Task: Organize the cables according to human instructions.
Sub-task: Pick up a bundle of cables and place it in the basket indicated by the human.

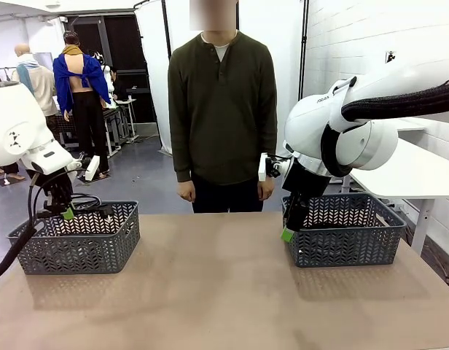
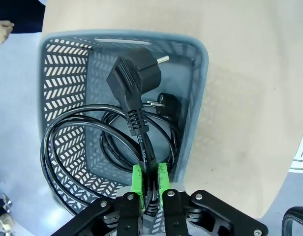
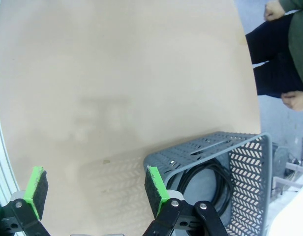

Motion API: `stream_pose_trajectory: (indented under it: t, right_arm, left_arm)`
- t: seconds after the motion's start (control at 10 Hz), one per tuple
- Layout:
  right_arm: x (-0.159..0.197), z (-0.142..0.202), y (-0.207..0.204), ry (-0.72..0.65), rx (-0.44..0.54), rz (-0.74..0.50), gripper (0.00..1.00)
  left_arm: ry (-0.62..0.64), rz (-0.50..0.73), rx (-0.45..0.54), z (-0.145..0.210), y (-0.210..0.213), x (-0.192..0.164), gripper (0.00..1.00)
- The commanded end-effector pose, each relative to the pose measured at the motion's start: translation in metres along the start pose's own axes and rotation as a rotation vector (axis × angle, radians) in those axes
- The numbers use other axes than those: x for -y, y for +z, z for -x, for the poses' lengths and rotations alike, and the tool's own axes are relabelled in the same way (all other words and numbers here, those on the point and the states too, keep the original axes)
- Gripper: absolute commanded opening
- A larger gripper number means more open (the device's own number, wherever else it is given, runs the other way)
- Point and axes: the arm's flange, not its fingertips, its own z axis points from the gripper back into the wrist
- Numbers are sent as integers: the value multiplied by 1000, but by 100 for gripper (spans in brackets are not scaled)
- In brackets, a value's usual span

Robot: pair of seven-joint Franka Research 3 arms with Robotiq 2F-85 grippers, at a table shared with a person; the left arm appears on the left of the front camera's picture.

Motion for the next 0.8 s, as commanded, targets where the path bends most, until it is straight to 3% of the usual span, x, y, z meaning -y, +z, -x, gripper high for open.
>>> stream_pose_trajectory:
  t: [0.0, 0.7]
  right_arm:
    - [1, 0, 0, 1, -8, 6, 100]
    - [1, 0, 0, 1, -8, 6, 100]
  left_arm:
    - [-24, -23, 4, 10, -3, 5, 0]
    - [-17, -37, -34, 2, -30, -4, 0]
